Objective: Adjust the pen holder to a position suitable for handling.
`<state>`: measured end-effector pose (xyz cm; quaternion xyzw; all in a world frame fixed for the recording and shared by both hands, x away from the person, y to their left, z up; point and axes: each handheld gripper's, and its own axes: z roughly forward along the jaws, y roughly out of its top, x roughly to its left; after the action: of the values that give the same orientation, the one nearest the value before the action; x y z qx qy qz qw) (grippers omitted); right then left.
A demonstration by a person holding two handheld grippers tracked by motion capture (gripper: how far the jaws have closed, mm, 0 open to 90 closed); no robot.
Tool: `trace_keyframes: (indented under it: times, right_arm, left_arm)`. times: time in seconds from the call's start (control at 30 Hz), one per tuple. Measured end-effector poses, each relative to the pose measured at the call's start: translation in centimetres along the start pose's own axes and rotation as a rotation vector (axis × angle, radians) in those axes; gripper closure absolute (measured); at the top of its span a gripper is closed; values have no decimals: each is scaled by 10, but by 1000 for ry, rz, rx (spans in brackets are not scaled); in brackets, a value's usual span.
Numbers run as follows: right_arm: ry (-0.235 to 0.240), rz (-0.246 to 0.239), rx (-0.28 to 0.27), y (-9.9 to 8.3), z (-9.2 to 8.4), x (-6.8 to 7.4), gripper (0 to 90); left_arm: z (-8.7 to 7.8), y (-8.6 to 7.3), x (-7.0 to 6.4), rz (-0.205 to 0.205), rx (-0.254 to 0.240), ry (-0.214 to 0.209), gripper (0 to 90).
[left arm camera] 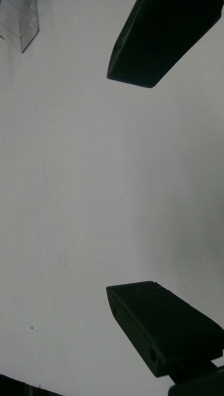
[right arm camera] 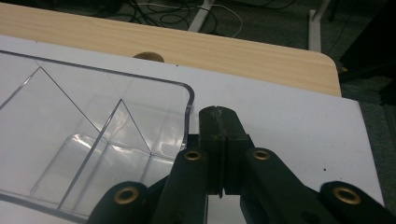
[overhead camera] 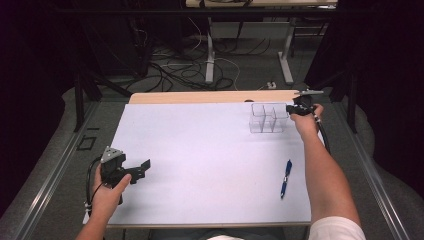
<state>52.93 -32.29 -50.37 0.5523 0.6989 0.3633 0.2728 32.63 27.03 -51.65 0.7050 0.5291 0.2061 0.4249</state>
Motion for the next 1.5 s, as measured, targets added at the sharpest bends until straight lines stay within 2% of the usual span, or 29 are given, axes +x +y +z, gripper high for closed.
trace_keyframes:
  times: [0.27,0.33,0.73,0.9,0.97,1.03,1.37,1.43,1.47,1.5]
  right_arm:
    - [28,-6,-7,-4,-1,1,900]
    - [42,-34,-9,-3,0,6,900]
    - [85,-71,-1,0,3,39,900]
    - [92,-58,-3,1,5,50,900]
    - [97,-39,1,1,6,58,900]
    - [100,-41,0,1,6,61,900]
    - [116,-55,9,5,13,95,900]
    - [118,-61,6,5,14,98,900]
    - [123,-58,6,5,14,105,900]
    - [123,-58,6,5,14,105,900]
  left_arm:
    - [1,0,0,2,7,1,5]
    - [1,0,-1,3,7,0,5]
    - [1,0,-2,9,8,1,5]
    - [1,0,-2,7,9,0,6]
    - [2,0,-2,10,10,-3,5]
    - [2,0,-2,11,11,-4,6]
    - [2,0,-2,11,12,-3,6]
    - [2,0,-2,12,13,-4,6]
    - [2,0,-2,12,14,-3,6]
    - [2,0,-2,13,14,-3,6]
